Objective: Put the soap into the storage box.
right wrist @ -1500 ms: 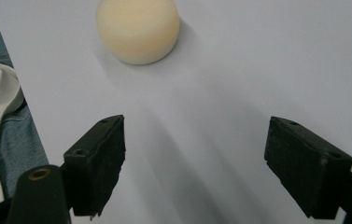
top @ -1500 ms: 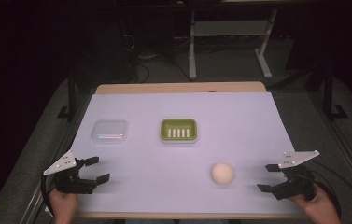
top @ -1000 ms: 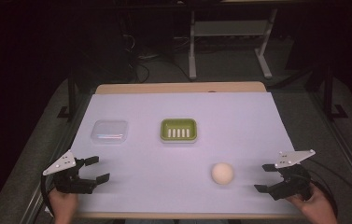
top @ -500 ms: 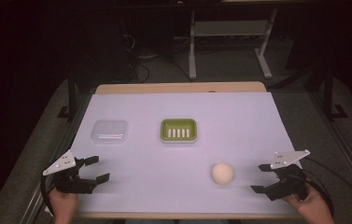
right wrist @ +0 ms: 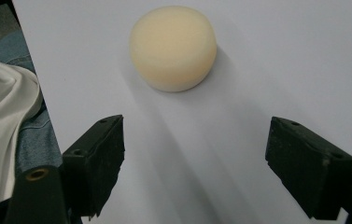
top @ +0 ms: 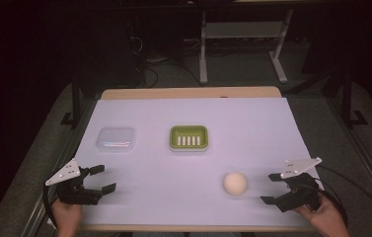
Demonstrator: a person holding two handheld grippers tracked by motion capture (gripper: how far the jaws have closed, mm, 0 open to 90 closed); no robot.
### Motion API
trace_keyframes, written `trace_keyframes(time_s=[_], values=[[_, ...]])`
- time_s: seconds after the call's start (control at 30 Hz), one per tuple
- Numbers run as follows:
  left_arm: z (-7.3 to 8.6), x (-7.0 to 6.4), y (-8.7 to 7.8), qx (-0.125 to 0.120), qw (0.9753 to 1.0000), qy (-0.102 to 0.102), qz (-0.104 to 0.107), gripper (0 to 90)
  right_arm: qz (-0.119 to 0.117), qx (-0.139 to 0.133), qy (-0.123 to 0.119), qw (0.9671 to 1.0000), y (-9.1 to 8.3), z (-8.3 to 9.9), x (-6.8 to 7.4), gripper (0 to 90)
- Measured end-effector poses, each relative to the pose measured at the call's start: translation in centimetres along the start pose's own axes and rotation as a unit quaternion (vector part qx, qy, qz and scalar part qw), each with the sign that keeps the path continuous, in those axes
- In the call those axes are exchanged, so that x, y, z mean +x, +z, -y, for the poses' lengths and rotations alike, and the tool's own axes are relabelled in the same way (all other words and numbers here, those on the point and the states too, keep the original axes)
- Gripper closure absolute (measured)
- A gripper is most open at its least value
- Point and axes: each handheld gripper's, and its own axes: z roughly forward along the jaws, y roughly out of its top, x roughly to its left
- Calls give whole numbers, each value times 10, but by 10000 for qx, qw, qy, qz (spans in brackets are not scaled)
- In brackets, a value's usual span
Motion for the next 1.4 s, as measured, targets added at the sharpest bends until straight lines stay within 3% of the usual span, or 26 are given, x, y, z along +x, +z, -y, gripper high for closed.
trace_keyframes(time_s=[0.73,1.4], values=[[0,-1,0,16,10000,14,11,132,-25,16,-114,9999,5,-11,3,162],[0,0,1,11,10000,-7,8,132,-124,250,-192,9994,18,-30,8,137]])
